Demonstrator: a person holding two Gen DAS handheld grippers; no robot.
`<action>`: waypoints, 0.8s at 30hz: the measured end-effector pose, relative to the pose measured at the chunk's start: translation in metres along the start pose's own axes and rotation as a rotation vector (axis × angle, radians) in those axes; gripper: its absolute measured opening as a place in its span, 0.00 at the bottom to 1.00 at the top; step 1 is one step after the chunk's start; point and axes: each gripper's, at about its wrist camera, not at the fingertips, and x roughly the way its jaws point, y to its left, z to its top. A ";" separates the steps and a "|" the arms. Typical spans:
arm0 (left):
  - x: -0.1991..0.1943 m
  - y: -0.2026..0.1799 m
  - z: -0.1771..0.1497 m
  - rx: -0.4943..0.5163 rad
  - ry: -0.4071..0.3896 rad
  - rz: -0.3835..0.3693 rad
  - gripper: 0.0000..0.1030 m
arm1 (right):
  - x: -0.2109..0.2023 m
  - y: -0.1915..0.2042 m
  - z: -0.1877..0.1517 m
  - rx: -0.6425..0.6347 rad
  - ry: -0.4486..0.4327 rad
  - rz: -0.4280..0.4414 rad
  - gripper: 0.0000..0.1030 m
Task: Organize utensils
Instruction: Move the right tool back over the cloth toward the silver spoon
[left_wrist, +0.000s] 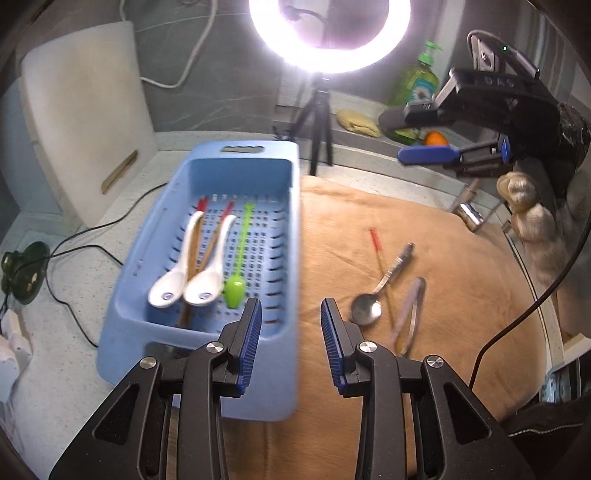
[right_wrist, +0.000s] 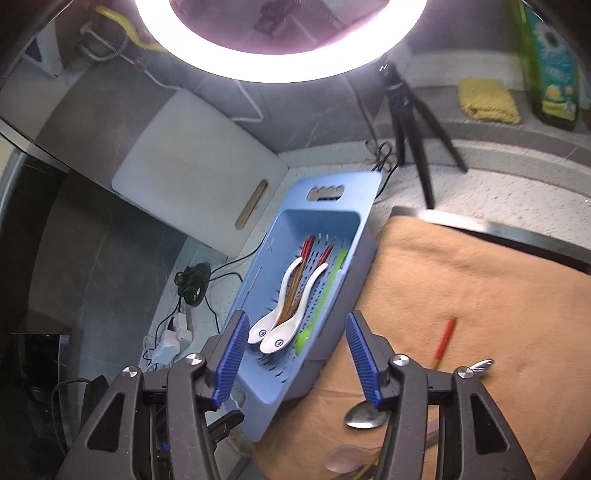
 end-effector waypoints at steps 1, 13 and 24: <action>0.001 -0.006 -0.002 0.010 0.005 -0.002 0.31 | -0.008 -0.004 -0.003 -0.008 -0.016 -0.013 0.55; 0.020 -0.057 -0.016 0.090 0.062 -0.058 0.31 | -0.042 -0.072 -0.043 0.088 0.033 -0.056 0.64; 0.036 -0.074 -0.037 0.123 0.146 -0.107 0.31 | -0.021 -0.126 -0.101 0.271 0.136 -0.070 0.61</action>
